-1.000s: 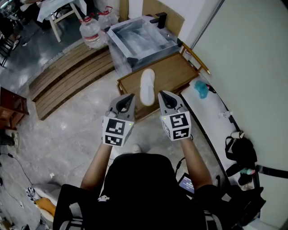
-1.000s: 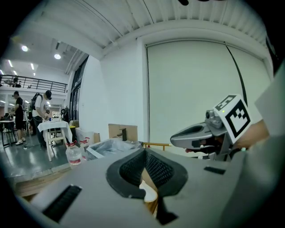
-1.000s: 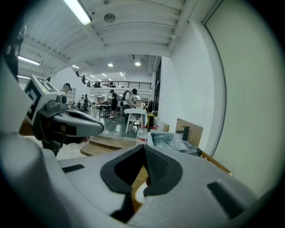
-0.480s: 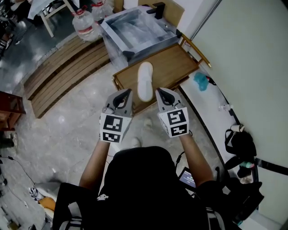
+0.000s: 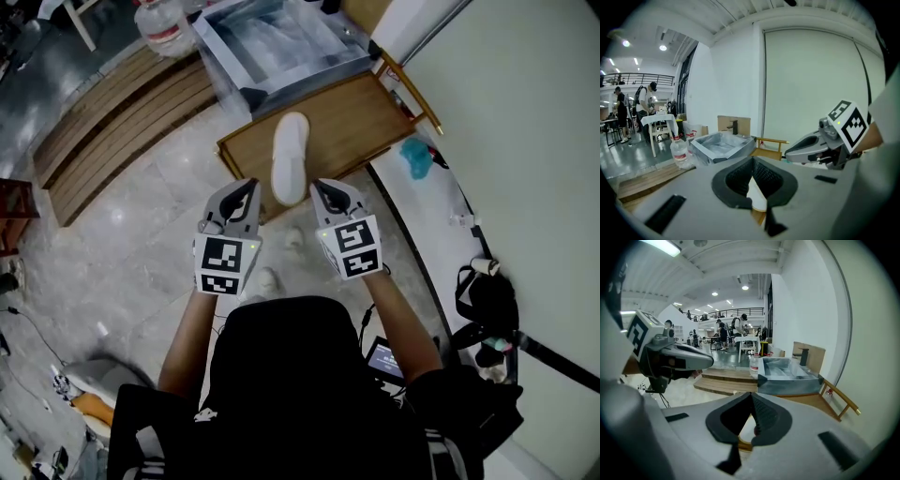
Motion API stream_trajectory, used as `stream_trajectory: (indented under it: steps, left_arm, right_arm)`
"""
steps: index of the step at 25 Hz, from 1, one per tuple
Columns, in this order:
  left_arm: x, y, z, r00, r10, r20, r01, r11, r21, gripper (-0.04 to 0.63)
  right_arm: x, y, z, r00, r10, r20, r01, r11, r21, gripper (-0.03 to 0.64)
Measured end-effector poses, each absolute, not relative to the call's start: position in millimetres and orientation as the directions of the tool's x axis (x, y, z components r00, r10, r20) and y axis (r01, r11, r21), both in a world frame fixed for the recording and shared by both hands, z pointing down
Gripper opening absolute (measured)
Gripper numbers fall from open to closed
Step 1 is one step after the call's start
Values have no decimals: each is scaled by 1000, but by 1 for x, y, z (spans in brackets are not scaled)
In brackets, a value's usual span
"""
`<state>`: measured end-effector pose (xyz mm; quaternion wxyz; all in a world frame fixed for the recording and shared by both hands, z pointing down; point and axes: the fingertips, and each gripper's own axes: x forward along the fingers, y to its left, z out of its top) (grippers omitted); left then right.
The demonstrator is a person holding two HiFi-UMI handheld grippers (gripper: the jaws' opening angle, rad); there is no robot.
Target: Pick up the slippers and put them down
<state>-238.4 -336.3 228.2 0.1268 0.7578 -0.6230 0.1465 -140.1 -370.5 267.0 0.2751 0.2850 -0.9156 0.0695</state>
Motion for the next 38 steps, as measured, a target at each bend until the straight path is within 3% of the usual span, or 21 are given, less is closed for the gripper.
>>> stream_trajectory:
  steps: [9, 22, 38]
  left_arm:
    - [-250, -353, 278, 126, -875, 467, -992, -106, 68, 5]
    - [-252, -361, 340, 117, -820, 560, -991, -62, 116, 5]
    - [-263, -367, 392, 91, -774, 627, -989, 3, 147, 5]
  right_arm:
    - [-145, -392, 346, -656, -304, 691, -493, 866, -87, -5]
    - [-155, -405, 431, -563, -155, 812, -395, 913, -100, -3]
    - [-177, -434, 494, -490, -49, 870, -319, 939, -127, 199]
